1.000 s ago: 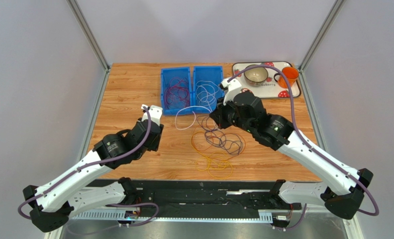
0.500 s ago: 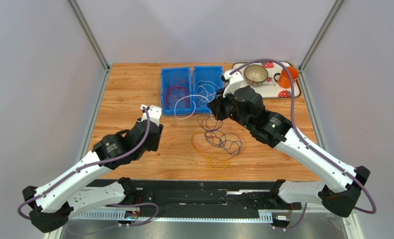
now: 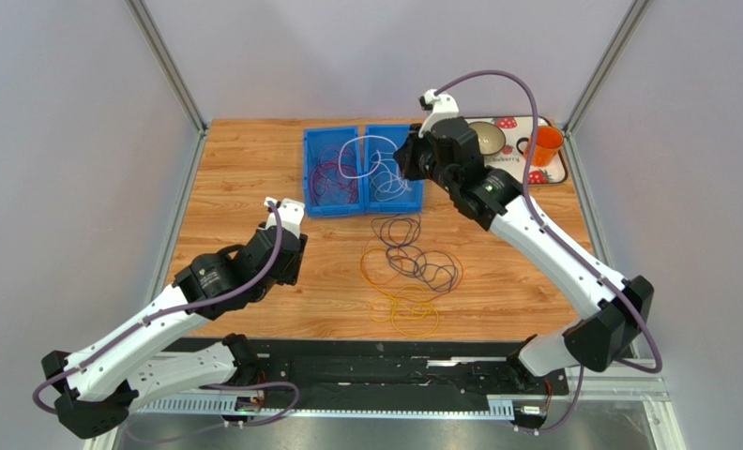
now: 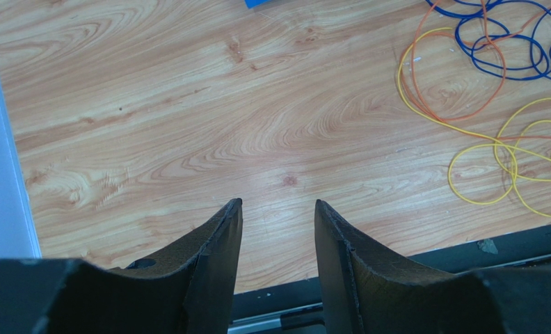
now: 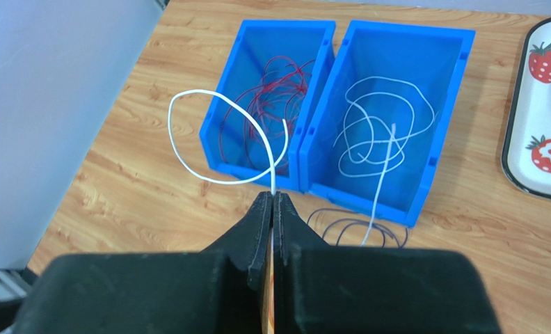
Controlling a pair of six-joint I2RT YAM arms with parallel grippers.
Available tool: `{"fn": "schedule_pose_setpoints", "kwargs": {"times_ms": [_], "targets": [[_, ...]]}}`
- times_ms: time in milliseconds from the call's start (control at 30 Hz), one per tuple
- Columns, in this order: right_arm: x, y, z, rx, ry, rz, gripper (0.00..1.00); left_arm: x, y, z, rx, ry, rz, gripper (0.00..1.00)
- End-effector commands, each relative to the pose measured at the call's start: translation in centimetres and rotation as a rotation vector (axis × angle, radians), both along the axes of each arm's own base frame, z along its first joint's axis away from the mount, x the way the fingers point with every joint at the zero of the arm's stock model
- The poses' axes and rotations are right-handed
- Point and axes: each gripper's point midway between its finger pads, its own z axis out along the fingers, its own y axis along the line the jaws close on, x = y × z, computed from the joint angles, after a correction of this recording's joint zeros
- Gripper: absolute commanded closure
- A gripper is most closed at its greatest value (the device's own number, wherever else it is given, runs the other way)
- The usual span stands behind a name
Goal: Untangle the cables
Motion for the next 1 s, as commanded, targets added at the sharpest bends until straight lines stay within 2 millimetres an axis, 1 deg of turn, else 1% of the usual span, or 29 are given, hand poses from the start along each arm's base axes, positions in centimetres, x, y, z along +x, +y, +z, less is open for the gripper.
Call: {"fn": "schedule_pose_setpoints", "kwargs": {"times_ms": [0, 33, 67, 100, 133, 167, 200, 267, 300, 333, 400, 467, 567, 633, 667, 700, 767, 800, 833, 867, 900, 967], "targets": [[3.7, 0.3, 2.8, 0.105, -0.041, -0.020, 1.00, 0.2, -0.1, 0.3, -0.006, -0.017, -0.005, 0.48], [4.7, -0.3, 2.7, 0.111, -0.036, -0.038, 1.00, 0.2, -0.1, 0.3, -0.007, -0.018, -0.005, 0.48], [5.8, 0.0, 2.2, 0.120, -0.021, -0.041, 1.00, 0.2, -0.1, 0.3, -0.005, -0.016, -0.003, 0.49], [6.4, 0.0, 2.0, 0.131, -0.012, -0.034, 1.00, 0.2, -0.1, 0.2, 0.001, -0.016, -0.004, 0.48], [7.6, -0.7, 1.7, 0.137, -0.005, -0.055, 1.00, 0.2, -0.1, 0.2, 0.001, -0.017, -0.003, 0.48], [8.6, -0.6, 0.7, 0.134, 0.014, -0.058, 1.00, 0.2, -0.1, 0.2, 0.003, -0.015, -0.005, 0.48], [9.4, -0.8, 0.7, 0.145, 0.015, -0.068, 1.00, 0.2, -0.1, 0.2, 0.001, -0.018, -0.004, 0.48], [10.5, -0.8, 0.2, 0.161, 0.033, -0.044, 1.00, 0.3, -0.1, 0.2, 0.006, -0.016, -0.003, 0.48], [11.2, -0.4, -0.5, 0.156, 0.045, -0.027, 1.00, 0.3, -0.1, 0.1, 0.010, -0.015, -0.003, 0.48], [11.7, -0.7, -0.8, 0.148, 0.048, -0.033, 1.00, 0.3, -0.1, 0.1, 0.011, -0.014, -0.003, 0.48], [12.2, -0.5, -1.4, 0.137, 0.055, -0.018, 1.00, 0.3, -0.1, 0.0, 0.017, -0.011, -0.004, 0.48], [12.4, -0.4, -1.2, 0.137, 0.045, -0.004, 1.00, 0.4, -0.1, -0.1, 0.024, -0.009, -0.002, 0.49], [12.0, 0.1, -0.7, 0.144, 0.027, 0.038, 1.00, 0.5, -0.1, -0.2, 0.031, -0.009, -0.002, 0.48], [12.1, -0.1, -0.5, 0.134, 0.014, 0.034, 1.00, 0.5, -0.2, -0.3, 0.036, -0.004, -0.001, 0.49], [12.1, -0.2, -0.8, 0.123, 0.015, 0.030, 1.00, 0.6, -0.2, -0.3, 0.037, -0.004, -0.002, 0.49], [12.4, -0.6, -1.0, 0.106, 0.011, 0.005, 1.00, 0.5, -0.2, -0.4, 0.042, -0.001, -0.003, 0.48], [12.9, -1.2, -2.0, 0.053, 0.018, -0.020, 1.00, 0.5, -0.3, -0.3, 0.040, -0.001, -0.005, 0.49], [13.4, -1.8, -2.5, 0.023, 0.022, -0.054, 1.00, 0.5, -0.3, -0.4, 0.041, 0.000, -0.005, 0.48], [13.4, -2.3, -3.6, -0.012, 0.055, -0.072, 1.00, 0.6, -0.3, -0.3, 0.037, -0.002, -0.005, 0.49], [13.8, -2.4, -4.3, -0.038, 0.065, -0.082, 1.00, 0.5, -0.3, -0.3, 0.038, -0.002, -0.005, 0.49], [14.2, -3.1, -4.8, -0.064, 0.069, -0.117, 1.00, 0.5, -0.3, -0.3, 0.038, -0.001, -0.006, 0.49], [14.4, -3.5, -5.7, -0.092, 0.082, -0.136, 1.00, 0.5, -0.3, -0.3, 0.038, -0.001, -0.006, 0.49]]}}
